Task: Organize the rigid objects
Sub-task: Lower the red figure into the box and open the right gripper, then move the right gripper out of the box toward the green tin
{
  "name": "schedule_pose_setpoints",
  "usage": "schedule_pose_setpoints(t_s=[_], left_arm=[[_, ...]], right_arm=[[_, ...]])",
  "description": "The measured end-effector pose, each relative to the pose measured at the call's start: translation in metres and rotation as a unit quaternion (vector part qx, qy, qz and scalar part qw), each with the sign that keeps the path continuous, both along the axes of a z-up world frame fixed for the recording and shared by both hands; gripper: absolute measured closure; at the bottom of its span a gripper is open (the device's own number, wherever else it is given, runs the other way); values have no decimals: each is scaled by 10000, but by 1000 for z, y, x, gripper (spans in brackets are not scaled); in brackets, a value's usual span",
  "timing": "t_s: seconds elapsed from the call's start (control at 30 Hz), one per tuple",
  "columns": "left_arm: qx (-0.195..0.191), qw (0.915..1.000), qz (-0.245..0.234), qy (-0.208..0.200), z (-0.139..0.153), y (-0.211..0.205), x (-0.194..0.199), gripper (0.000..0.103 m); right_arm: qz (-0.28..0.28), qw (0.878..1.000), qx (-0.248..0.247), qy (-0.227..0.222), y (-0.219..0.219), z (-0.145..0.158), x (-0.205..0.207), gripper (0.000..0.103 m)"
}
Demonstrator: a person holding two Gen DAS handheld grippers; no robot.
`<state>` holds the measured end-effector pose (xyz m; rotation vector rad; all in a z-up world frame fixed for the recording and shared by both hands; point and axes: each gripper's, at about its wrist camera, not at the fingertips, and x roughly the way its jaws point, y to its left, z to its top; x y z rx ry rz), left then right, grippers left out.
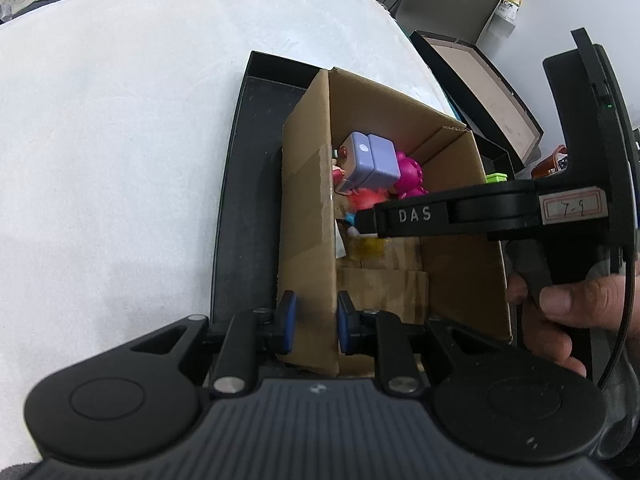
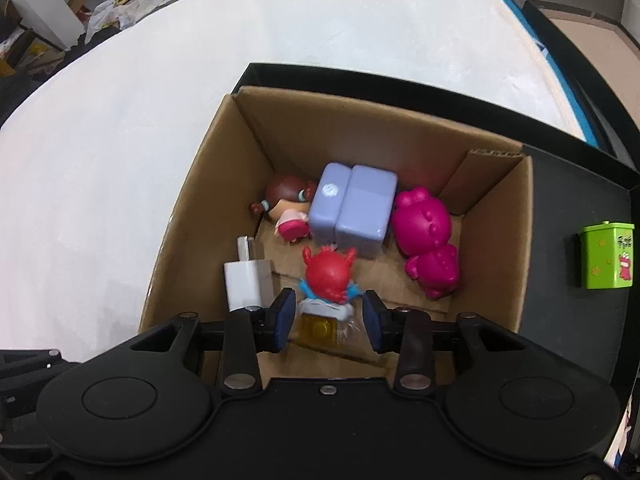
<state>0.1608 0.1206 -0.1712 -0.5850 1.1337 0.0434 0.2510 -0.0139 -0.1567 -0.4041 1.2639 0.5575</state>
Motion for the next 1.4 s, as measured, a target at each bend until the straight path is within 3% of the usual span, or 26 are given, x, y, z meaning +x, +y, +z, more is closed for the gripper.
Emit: schedule_pose_setpoints(t_s=[0.67, 1.07, 1.4], left_arm=[[133, 9999, 22, 58, 1, -2, 0, 83], [273, 9994, -5, 204, 0, -8, 2, 83], [406, 9987, -11, 308, -1, -13, 4, 83]], right_arm=[[186, 9989, 298, -299, -28, 42, -9, 65], [-252, 9961, 694, -482, -73, 72, 12, 65], [-542, 9949, 695, -489, -121, 72, 29, 65]])
